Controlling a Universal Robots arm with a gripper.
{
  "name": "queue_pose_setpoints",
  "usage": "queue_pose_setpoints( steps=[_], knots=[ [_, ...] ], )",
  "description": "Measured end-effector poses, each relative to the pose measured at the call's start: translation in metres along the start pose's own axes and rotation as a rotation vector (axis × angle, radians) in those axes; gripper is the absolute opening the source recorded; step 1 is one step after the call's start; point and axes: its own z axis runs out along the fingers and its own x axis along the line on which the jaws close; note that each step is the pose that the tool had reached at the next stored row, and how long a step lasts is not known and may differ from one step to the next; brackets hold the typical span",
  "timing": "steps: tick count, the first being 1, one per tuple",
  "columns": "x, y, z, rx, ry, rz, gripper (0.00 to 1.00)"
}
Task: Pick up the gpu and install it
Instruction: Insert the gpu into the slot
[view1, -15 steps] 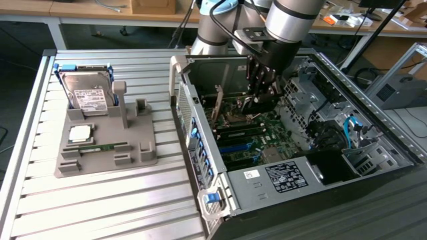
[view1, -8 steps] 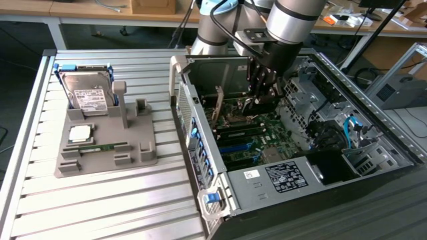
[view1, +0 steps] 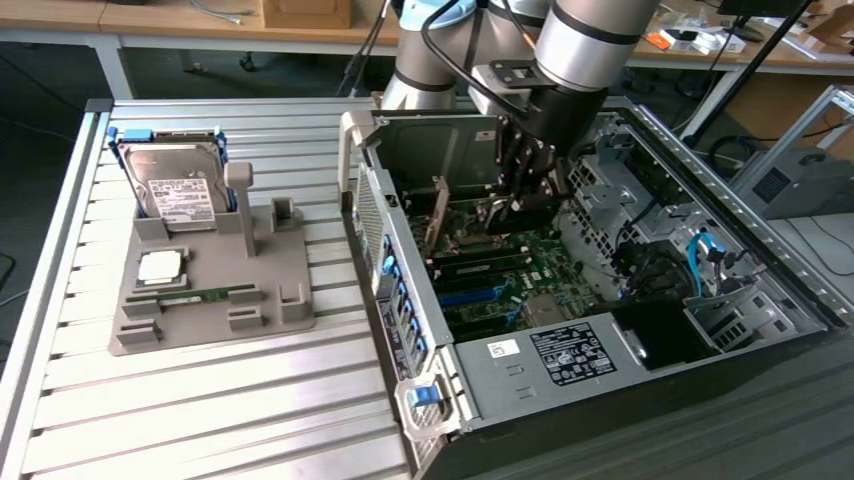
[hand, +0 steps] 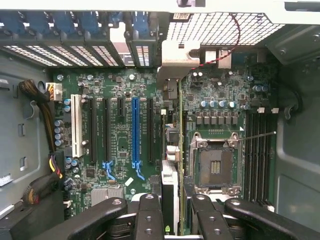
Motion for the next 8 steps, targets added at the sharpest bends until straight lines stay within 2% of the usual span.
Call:
queue_pose_setpoints(
  steps=[8],
  knots=[
    [0.005, 0.0, -0.0001, 0.0, -0.0001, 0.0, 0.27]
  ],
)
